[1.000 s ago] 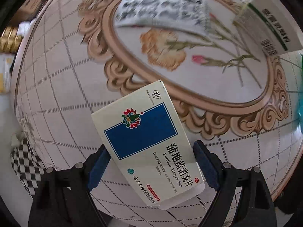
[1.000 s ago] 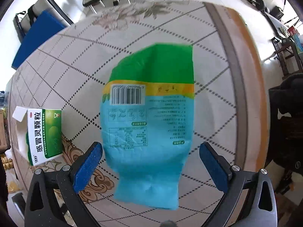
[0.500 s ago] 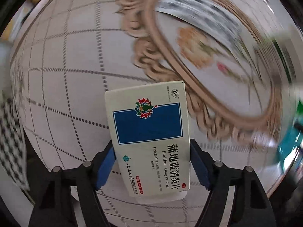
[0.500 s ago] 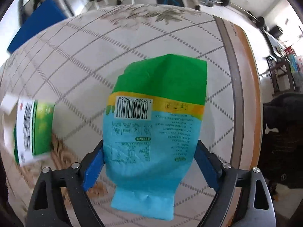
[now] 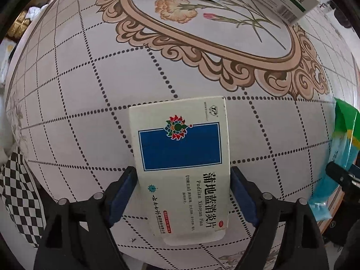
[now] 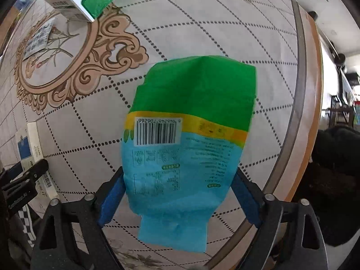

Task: Collect trash
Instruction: 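Carry the medicine box and green-and-blue bag over the bin and open both tools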

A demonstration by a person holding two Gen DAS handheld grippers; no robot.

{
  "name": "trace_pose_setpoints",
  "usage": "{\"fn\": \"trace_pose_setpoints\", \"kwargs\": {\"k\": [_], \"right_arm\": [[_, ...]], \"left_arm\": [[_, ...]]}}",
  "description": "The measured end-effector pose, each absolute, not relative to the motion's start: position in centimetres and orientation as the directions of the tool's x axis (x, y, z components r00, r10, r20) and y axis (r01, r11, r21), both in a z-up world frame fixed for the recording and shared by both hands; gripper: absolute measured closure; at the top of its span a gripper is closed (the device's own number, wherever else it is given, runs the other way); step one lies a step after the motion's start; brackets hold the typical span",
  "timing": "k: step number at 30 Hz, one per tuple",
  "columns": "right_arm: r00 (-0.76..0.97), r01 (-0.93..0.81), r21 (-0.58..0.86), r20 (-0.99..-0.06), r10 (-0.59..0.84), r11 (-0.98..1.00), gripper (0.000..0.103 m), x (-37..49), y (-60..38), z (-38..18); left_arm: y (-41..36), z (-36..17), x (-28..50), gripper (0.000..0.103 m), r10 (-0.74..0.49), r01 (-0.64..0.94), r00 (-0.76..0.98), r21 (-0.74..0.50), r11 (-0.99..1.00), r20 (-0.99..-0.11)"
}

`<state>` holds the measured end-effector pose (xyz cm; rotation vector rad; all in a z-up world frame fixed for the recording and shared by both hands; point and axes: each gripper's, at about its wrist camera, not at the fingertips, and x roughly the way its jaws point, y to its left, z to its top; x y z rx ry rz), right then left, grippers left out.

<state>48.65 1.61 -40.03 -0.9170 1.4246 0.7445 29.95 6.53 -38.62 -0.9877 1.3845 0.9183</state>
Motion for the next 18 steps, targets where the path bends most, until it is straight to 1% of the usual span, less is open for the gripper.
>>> {"fn": "trace_pose_setpoints", "kwargs": {"k": [4, 6, 10, 11, 13, 15, 18], "right_arm": [[0.021, -0.836, -0.063, -0.996, -0.083, 0.546, 0.006, 49.1, 1.0, -40.9], [0.001, -0.802, -0.037, -0.998, -0.060, 0.597, 0.006, 49.3, 0.4, -41.0], [-0.014, -0.778, -0.012, -0.999, -0.037, 0.628, 0.008, 50.8, -0.6, -41.0], [-0.011, -0.778, -0.012, -0.999, -0.032, 0.628, 0.010, 50.6, -0.4, -40.8], [-0.003, -0.782, -0.016, -1.000, -0.030, 0.623, 0.018, 52.0, -1.7, -40.5], [0.008, -0.788, -0.021, -1.000, -0.023, 0.615, 0.022, 51.2, -1.9, -39.9], [0.016, -0.796, -0.011, -1.000, 0.002, 0.605, 0.024, 49.6, -2.2, -38.7]], "left_arm": [[8.4, -39.5, 28.8, 0.022, -0.054, -0.941, 0.010, -0.027, 0.336, -0.999], [8.4, -39.5, 28.5, 0.023, -0.046, -0.941, 0.015, -0.029, 0.337, -0.999], [7.5, -39.3, 29.1, 0.024, -0.026, -0.942, 0.024, -0.031, 0.334, -0.999], [7.4, -39.3, 29.2, 0.025, -0.024, -0.942, 0.025, -0.032, 0.335, -0.999], [7.0, -38.8, 29.3, 0.032, -0.017, -0.941, 0.028, -0.032, 0.337, -0.999], [6.6, -38.1, 28.9, 0.032, -0.024, -0.941, 0.033, -0.039, 0.336, -0.999], [5.4, -37.2, 28.3, 0.032, -0.022, -0.944, 0.061, -0.065, 0.322, -0.998]]}}
